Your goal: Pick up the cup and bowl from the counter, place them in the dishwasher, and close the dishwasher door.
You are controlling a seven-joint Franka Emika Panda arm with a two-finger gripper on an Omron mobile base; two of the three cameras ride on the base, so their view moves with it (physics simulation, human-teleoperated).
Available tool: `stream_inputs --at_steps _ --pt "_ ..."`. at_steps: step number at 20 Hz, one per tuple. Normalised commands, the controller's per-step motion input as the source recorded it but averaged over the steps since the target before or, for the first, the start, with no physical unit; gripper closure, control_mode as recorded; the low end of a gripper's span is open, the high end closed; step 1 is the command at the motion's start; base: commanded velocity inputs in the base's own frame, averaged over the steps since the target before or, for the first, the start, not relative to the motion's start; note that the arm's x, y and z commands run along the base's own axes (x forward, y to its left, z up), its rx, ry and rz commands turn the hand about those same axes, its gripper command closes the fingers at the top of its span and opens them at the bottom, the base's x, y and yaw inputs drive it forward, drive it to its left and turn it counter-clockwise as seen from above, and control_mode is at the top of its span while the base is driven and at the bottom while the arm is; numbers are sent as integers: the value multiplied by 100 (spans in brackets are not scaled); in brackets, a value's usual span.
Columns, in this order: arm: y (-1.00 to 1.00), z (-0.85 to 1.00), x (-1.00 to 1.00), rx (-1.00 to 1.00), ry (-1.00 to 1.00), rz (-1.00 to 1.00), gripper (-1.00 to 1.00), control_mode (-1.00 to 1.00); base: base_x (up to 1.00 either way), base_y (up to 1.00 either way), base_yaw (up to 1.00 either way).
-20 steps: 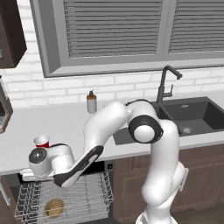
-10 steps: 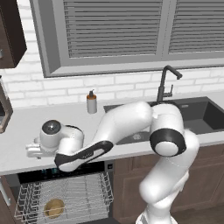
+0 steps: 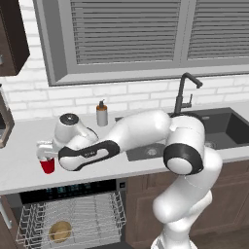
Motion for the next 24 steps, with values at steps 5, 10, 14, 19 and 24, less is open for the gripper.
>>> stream_inputs --at_steps 5,10,14,19,24 --pt "0 0 16 0 0 0 -100 -100 0 0 0" --pt "0 0 25 0 2 0 -100 -100 0 0 0" --pt "6 0 26 0 5 0 -100 -100 0 0 0" --pt "13 0 24 0 6 0 -100 -100 0 0 0" --pt "20 0 13 0 1 0 -100 -100 0 0 0"
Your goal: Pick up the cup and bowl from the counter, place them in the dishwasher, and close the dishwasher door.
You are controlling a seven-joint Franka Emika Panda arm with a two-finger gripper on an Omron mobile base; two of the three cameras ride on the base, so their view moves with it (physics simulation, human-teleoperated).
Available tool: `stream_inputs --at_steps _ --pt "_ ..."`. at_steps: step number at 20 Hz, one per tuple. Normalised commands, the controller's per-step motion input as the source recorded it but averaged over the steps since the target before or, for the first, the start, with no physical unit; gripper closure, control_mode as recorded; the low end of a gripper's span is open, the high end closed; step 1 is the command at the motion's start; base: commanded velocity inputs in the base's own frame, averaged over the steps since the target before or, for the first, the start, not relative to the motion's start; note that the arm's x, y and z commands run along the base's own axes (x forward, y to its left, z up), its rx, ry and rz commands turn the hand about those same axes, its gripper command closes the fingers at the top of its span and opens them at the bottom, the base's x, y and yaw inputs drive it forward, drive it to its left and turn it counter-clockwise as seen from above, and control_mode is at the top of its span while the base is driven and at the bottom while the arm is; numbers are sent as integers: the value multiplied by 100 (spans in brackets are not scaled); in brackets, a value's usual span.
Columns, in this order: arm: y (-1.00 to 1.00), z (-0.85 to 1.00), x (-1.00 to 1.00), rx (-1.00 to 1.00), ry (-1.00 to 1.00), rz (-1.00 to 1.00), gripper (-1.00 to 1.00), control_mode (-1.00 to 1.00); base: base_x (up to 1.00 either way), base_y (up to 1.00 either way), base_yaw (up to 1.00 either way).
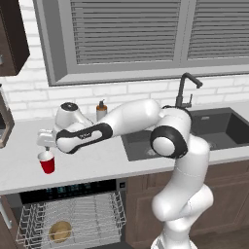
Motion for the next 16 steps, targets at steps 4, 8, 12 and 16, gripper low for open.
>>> stream_inputs --at_steps 4,8,12,16 --pt "12 -1 17 0 0 0 -100 -100 0 0 0" --pt "5 -15 17 0 3 0 -100 -100 0 0 0" --pt "7 -27 11 0 11 0 -100 -100 0 0 0" --pt "14 -30 3 0 13 0 -100 -100 0 0 0"
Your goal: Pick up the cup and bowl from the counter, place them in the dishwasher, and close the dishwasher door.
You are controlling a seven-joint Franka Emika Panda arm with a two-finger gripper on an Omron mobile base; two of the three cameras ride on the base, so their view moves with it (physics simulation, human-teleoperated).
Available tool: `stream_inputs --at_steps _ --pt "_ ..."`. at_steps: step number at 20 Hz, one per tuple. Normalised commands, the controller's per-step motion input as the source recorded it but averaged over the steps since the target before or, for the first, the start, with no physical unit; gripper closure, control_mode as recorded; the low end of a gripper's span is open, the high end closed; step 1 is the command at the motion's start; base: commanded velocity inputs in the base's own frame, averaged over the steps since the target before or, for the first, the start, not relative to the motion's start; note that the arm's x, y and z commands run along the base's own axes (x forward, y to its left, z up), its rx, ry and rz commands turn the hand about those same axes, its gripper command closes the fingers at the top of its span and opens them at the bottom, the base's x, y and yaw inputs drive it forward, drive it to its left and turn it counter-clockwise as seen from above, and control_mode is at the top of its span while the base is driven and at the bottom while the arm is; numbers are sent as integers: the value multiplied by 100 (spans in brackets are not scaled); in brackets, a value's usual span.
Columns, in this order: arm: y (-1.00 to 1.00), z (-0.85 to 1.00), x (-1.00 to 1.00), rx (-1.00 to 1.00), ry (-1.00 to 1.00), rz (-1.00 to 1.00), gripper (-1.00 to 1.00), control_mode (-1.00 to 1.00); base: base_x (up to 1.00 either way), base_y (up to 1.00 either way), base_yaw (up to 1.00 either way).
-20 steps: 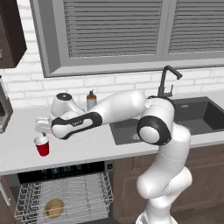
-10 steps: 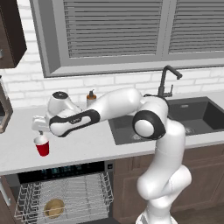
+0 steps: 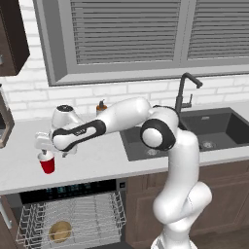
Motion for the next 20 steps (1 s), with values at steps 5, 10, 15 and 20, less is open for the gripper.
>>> stream_inputs --at_steps 5,10,15,20 --pt "16 -32 4 0 9 0 -100 -100 0 0 0" --pt "10 -30 5 0 7 0 -100 -100 0 0 0" --pt "2 -5 0 0 7 0 -100 -100 0 0 0" --pt "0 0 0 0 1 0 100 -100 0 0 0"
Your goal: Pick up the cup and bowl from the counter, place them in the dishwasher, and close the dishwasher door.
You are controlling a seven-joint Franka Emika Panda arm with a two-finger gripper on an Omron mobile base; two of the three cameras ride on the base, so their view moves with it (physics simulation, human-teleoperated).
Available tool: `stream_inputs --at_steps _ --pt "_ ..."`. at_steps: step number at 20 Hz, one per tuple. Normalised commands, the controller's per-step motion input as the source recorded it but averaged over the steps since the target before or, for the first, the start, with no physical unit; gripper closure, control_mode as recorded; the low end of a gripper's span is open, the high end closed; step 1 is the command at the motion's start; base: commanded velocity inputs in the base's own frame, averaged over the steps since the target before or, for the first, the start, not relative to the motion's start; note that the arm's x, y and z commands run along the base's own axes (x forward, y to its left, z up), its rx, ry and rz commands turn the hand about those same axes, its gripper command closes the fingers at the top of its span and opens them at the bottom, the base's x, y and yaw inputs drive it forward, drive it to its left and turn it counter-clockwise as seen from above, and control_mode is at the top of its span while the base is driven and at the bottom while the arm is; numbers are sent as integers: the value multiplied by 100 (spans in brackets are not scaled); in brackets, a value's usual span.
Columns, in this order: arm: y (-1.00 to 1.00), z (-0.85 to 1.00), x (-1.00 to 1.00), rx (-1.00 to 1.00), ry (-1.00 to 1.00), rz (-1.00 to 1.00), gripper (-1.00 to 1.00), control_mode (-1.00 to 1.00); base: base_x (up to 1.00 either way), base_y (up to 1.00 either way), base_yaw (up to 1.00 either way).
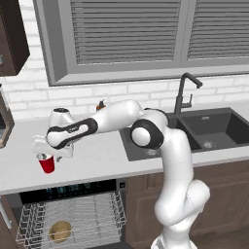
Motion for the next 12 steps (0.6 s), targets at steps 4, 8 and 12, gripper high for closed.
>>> stream_inputs --at_steps 4,8,12 --pt "0 0 -1 0 0 0 100 -100 0 0 0" --pt "-5 1 -30 3 -6 0 100 -100 0 0 0" --pt "-24 27 -77 4 -27 0 100 -100 0 0 0"
